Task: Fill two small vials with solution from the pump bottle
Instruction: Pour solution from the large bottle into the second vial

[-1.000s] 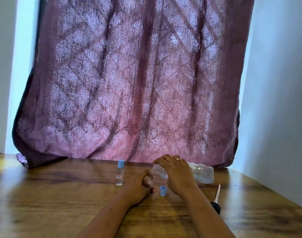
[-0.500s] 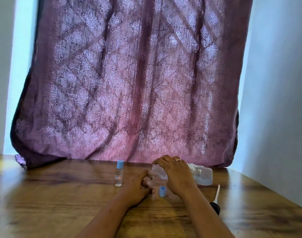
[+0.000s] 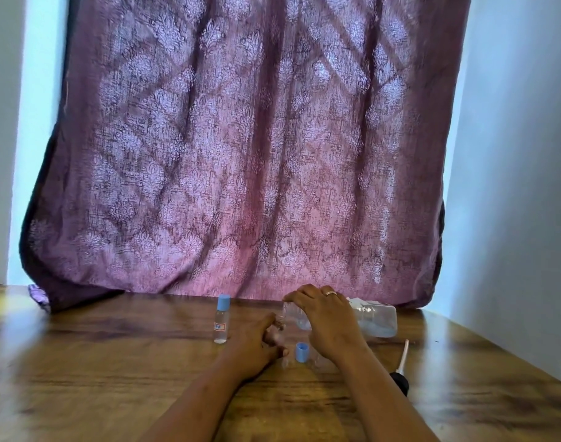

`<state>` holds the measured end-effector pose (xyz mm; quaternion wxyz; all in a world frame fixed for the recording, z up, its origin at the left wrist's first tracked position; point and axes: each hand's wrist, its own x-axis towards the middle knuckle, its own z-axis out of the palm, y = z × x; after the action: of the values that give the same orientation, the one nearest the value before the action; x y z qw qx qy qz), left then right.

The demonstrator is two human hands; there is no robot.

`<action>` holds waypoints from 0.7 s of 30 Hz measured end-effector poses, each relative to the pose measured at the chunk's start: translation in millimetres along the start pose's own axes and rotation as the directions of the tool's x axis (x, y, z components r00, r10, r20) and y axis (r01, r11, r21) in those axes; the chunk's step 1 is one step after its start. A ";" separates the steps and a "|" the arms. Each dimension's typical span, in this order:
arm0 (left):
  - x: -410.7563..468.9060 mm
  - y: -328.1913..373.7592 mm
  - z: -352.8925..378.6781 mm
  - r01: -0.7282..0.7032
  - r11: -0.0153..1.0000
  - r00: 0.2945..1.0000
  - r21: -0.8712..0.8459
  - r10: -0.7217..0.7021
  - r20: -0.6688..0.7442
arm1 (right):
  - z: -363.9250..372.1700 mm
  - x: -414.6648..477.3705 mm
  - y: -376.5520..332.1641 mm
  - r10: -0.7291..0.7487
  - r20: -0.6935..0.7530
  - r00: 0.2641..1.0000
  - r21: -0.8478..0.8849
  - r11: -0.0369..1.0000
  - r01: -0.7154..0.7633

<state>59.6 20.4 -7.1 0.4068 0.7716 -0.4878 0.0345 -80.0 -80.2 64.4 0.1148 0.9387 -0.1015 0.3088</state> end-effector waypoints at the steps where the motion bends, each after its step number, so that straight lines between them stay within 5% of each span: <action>1: 0.0 -0.6 0.0 0.001 1.000 1.000 0.000 -0.001 -0.001 | -0.2 0.1 -0.3 0.000 -0.004 1.000 -0.002 1.000 0.000; 21: 0.6 -1.9 0.3 -0.001 1.000 1.000 -0.012 0.001 0.008 | -0.9 2.0 -1.7 -0.007 -0.006 1.000 -0.036 0.999 0.006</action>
<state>61.4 20.2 -8.1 0.4093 0.7692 -0.4899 0.0287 -78.4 -78.6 66.0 0.1330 0.9359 -0.1036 0.3094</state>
